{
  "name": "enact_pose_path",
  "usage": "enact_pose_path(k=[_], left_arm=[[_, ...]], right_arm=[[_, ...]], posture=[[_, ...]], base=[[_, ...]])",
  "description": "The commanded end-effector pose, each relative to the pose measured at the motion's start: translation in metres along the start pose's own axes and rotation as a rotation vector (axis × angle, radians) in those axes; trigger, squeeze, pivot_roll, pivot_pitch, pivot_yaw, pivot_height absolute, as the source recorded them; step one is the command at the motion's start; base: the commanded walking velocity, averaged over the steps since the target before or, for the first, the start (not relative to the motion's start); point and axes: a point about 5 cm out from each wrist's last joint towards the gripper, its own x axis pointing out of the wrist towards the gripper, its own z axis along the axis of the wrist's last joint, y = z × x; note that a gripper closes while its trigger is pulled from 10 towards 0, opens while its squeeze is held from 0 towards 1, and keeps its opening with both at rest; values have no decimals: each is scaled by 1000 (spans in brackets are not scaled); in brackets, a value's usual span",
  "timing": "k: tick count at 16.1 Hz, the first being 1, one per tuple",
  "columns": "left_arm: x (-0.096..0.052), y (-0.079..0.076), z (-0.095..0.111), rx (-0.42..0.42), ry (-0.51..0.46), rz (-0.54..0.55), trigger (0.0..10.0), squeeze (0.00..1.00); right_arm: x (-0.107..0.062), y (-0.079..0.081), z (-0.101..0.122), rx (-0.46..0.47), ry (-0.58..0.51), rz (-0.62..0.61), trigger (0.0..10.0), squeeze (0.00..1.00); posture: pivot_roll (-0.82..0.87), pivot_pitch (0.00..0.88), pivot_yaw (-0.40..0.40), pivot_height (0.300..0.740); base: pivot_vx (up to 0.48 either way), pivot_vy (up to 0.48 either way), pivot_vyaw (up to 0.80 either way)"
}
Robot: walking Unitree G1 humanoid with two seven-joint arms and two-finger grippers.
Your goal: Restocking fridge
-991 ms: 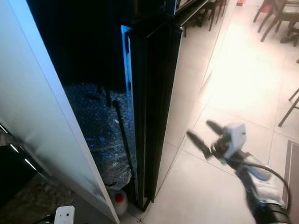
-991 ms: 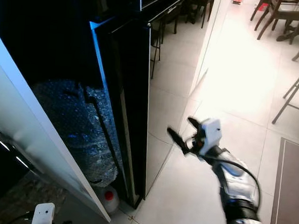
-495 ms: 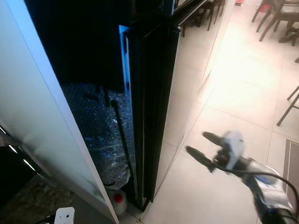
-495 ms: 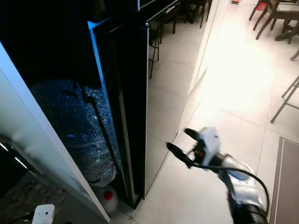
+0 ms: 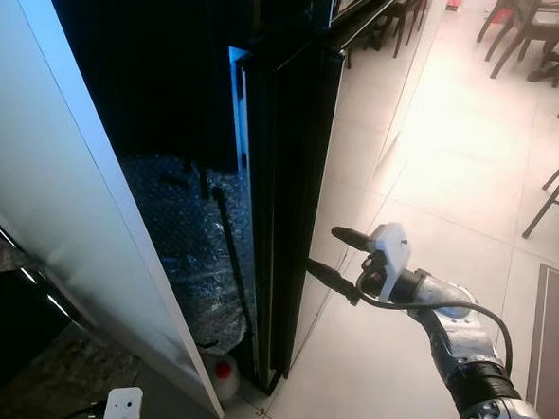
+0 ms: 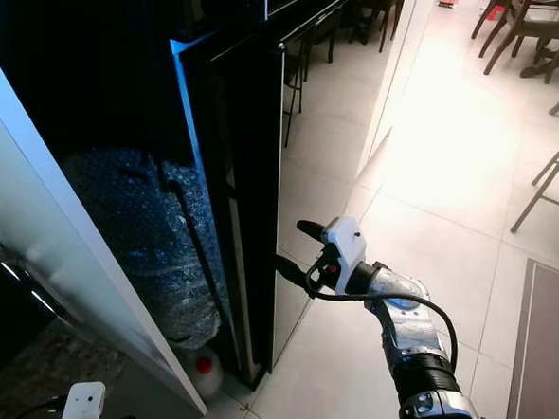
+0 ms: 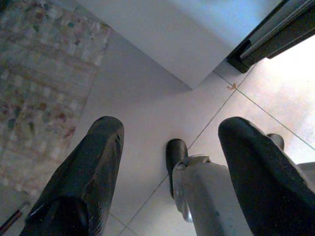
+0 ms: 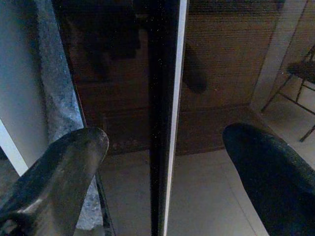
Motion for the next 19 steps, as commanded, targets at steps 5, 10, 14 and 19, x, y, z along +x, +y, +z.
enact_pose_path(k=[5, 10, 14, 19], left_arm=[[0, 5, 1, 15, -3, 14, 10000, 0], [0, 4, 2, 14, -8, 12, 10000, 0], [0, 5, 1, 9, -5, 17, 10000, 0], [0, 5, 2, 5, -7, 19, 10000, 0]], right_arm=[[14, 5, 2, -30, 3, 30, 10000, 0], [27, 3, 7, -25, -9, 18, 10000, 0], [40, -1, 17, -10, -34, -2, 10000, 0], [54, 0, 30, 6, -69, 8, 10000, 0]], posture=[[-67, 4, 56, 740], [-58, 0, 53, 740], [-47, 0, 48, 740], [-46, 0, 47, 740]], base=[[0, 0, 0], [0, 0, 0], [0, 0, 0], [0, 0, 0]])
